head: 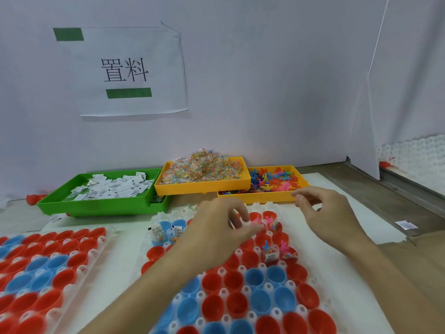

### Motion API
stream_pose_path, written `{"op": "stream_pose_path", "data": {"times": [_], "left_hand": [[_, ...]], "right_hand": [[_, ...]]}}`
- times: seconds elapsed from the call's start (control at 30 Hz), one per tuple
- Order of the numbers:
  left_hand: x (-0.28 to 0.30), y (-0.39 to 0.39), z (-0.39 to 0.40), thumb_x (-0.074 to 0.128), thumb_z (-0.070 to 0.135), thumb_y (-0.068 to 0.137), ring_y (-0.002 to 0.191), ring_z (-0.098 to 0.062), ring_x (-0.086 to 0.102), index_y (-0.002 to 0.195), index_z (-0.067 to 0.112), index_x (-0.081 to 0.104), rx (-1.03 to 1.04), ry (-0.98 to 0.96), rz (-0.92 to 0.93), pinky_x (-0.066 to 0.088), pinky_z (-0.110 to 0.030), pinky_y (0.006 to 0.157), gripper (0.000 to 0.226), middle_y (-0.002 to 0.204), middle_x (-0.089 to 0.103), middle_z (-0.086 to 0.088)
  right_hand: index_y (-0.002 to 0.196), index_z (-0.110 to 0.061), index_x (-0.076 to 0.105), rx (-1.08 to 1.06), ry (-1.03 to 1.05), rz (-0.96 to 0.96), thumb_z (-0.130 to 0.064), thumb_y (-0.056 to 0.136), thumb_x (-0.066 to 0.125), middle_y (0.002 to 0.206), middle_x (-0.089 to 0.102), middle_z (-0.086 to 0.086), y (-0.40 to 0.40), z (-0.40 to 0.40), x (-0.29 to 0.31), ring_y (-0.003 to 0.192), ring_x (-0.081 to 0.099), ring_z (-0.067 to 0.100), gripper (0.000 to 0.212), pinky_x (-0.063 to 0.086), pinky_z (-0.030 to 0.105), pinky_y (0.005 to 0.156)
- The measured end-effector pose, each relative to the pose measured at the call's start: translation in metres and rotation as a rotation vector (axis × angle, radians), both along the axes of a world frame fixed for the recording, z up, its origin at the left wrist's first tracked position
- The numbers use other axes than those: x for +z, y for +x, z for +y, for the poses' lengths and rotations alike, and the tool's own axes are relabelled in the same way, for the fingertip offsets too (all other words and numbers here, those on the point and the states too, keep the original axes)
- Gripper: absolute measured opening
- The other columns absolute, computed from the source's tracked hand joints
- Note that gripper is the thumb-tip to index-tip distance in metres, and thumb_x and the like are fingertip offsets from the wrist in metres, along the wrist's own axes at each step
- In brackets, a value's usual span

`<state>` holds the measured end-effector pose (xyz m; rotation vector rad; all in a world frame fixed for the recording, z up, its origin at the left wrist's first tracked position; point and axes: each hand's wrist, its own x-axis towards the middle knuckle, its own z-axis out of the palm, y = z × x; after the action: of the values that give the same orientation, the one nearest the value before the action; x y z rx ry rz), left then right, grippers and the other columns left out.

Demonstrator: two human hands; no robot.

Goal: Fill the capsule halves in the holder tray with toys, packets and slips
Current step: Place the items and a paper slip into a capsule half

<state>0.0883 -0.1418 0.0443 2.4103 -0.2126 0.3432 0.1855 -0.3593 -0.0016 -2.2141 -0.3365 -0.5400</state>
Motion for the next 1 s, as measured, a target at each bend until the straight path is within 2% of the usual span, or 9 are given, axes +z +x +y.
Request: {"op": "stream_pose_path", "data": {"times": [0.13, 0.23, 0.37, 0.43, 0.57, 0.7, 0.77, 0.87, 1.0], "left_hand": [[0.006, -0.006, 0.06, 0.066, 0.03, 0.091, 0.073, 0.002, 0.064, 0.083, 0.026, 0.072, 0.182, -0.192, -0.123, 0.047, -0.013, 0.066, 0.01, 0.078, 0.071, 0.012], [-0.015, -0.016, 0.112, 0.06, 0.031, 0.095, 0.086, 0.005, 0.064, 0.092, 0.026, 0.072, 0.395, -0.363, -0.165, 0.047, -0.021, 0.076, 0.014, 0.089, 0.072, 0.015], [-0.059, -0.028, 0.142, 0.046, 0.026, 0.102, 0.107, -0.013, 0.062, 0.097, 0.029, 0.068, 0.535, -0.558, -0.11, 0.048, -0.042, 0.096, 0.023, 0.106, 0.069, 0.011], [-0.074, -0.028, 0.143, 0.04, 0.024, 0.104, 0.108, -0.019, 0.063, 0.101, 0.025, 0.068, 0.533, -0.695, -0.08, 0.049, -0.039, 0.093, 0.029, 0.111, 0.069, 0.006], [-0.08, -0.025, 0.136, 0.038, 0.019, 0.104, 0.096, -0.025, 0.069, 0.098, 0.014, 0.069, 0.563, -0.911, -0.141, 0.05, -0.035, 0.081, 0.032, 0.11, 0.07, -0.004], [-0.08, -0.024, 0.135, 0.036, 0.014, 0.104, 0.093, -0.03, 0.068, 0.092, 0.008, 0.067, 0.57, -0.95, -0.198, 0.051, -0.037, 0.079, 0.033, 0.106, 0.07, -0.012], [-0.081, -0.023, 0.135, 0.036, 0.012, 0.104, 0.094, -0.032, 0.067, 0.089, 0.007, 0.065, 0.568, -0.944, -0.205, 0.051, -0.039, 0.08, 0.033, 0.104, 0.069, -0.017], [-0.084, -0.022, 0.137, 0.037, 0.012, 0.104, 0.093, -0.033, 0.065, 0.088, 0.005, 0.066, 0.572, -0.929, -0.211, 0.051, -0.043, 0.082, 0.034, 0.101, 0.069, -0.018], [-0.085, -0.022, 0.139, 0.037, 0.014, 0.103, 0.091, -0.033, 0.066, 0.089, 0.007, 0.067, 0.571, -0.917, -0.211, 0.051, -0.043, 0.079, 0.033, 0.099, 0.07, -0.015]], "right_hand": [[0.108, -0.016, 0.073, -0.059, 0.039, 0.012, -0.01, 0.098, 0.055, 0.087, 0.072, -0.006, 0.006, -0.009, 0.003, 0.084, 0.063, 0.003, 0.021, 0.043, 0.018, 0.07], [0.11, -0.013, 0.072, -0.072, 0.049, 0.057, -0.007, 0.099, 0.051, 0.089, 0.073, -0.002, 0.008, -0.009, 0.004, 0.091, 0.066, 0.014, 0.024, 0.047, 0.028, 0.083], [0.113, -0.012, 0.071, -0.061, 0.022, 0.08, -0.007, 0.101, 0.049, 0.103, 0.073, 0.003, 0.012, 0.002, 0.009, 0.101, 0.065, 0.019, 0.026, 0.048, 0.03, 0.091], [0.115, -0.012, 0.071, -0.051, -0.044, 0.1, -0.009, 0.101, 0.05, 0.111, 0.071, 0.003, 0.019, 0.008, 0.014, 0.101, 0.061, 0.015, 0.025, 0.044, 0.027, 0.09], [0.119, -0.011, 0.07, -0.041, -0.141, 0.112, -0.009, 0.099, 0.05, 0.118, 0.071, 0.005, 0.043, 0.018, 0.031, 0.098, 0.06, 0.015, 0.028, 0.04, 0.023, 0.089], [0.119, -0.004, 0.069, -0.109, -0.304, 0.276, 0.0, 0.093, 0.055, 0.125, 0.067, 0.013, 0.086, 0.027, 0.041, 0.115, 0.06, 0.027, 0.03, 0.046, 0.031, 0.094], [0.115, -0.001, 0.072, -0.147, -0.424, 0.378, -0.006, 0.091, 0.065, 0.123, 0.068, 0.015, 0.104, 0.028, 0.038, 0.112, 0.062, 0.028, 0.025, 0.051, 0.036, 0.092], [0.111, -0.001, 0.073, -0.163, -0.589, 0.454, -0.025, 0.089, 0.074, 0.12, 0.069, 0.015, 0.12, 0.029, 0.031, 0.109, 0.062, 0.027, 0.032, 0.054, 0.038, 0.092], [0.106, -0.006, 0.077, -0.151, -0.496, 0.425, -0.013, 0.087, 0.075, 0.119, 0.07, 0.009, 0.128, 0.031, 0.028, 0.111, 0.061, 0.024, 0.02, 0.05, 0.03, 0.083]]}}
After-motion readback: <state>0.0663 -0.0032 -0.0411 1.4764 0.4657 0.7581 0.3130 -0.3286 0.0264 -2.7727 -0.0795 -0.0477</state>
